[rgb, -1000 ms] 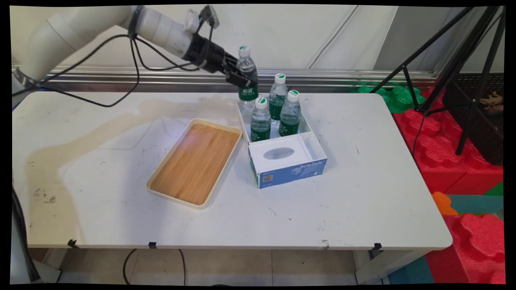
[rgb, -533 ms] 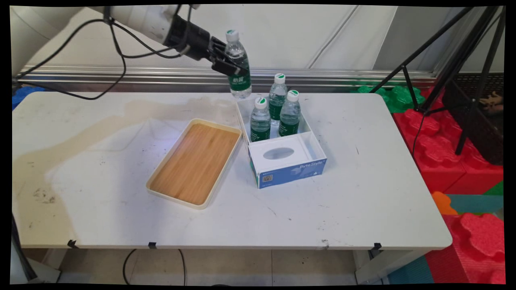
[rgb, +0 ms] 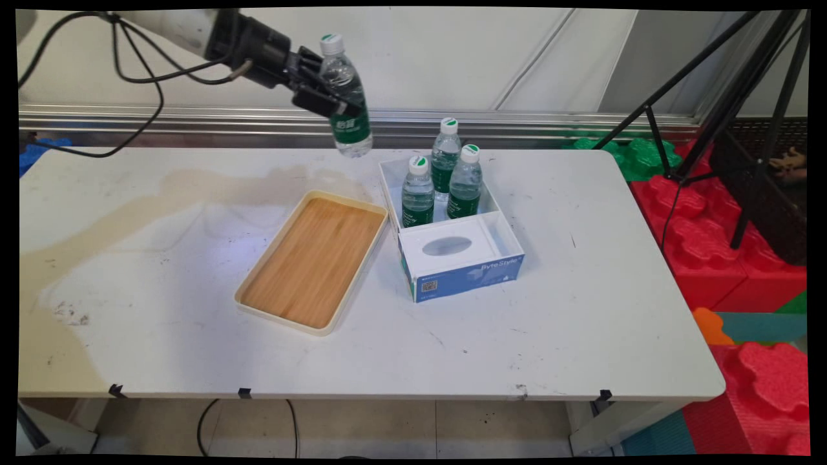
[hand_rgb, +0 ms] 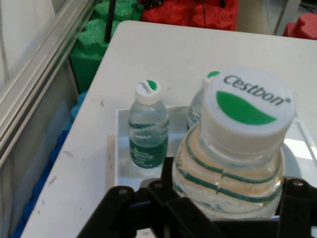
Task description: Place the picked object on the tray
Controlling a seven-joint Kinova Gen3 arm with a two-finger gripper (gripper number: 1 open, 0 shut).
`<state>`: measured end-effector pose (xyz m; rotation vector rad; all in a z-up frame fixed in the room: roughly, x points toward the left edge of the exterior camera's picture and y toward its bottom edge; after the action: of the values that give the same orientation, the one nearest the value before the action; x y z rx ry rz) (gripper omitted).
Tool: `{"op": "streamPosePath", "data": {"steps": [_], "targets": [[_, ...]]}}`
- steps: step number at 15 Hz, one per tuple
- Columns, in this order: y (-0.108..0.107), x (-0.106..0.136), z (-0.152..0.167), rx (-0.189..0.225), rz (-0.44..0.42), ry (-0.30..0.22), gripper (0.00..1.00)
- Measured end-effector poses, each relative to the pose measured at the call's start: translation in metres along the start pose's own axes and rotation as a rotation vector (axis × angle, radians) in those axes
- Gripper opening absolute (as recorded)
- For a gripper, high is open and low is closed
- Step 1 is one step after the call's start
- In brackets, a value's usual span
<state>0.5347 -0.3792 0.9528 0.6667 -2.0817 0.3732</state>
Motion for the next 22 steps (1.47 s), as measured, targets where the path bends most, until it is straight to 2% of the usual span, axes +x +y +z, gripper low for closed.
{"op": "streamPosePath", "data": {"steps": [5, 9, 14, 22], "targets": [[0.03, -0.019, -0.027, -0.036, 0.021, -0.029, 0.0], [0.051, -0.038, -0.031, -0.063, 0.032, -0.059, 0.0], [0.08, -0.074, -0.025, -0.103, 0.036, -0.109, 0.0], [0.104, -0.116, 0.0, -0.135, 0.033, -0.174, 0.0]]}}
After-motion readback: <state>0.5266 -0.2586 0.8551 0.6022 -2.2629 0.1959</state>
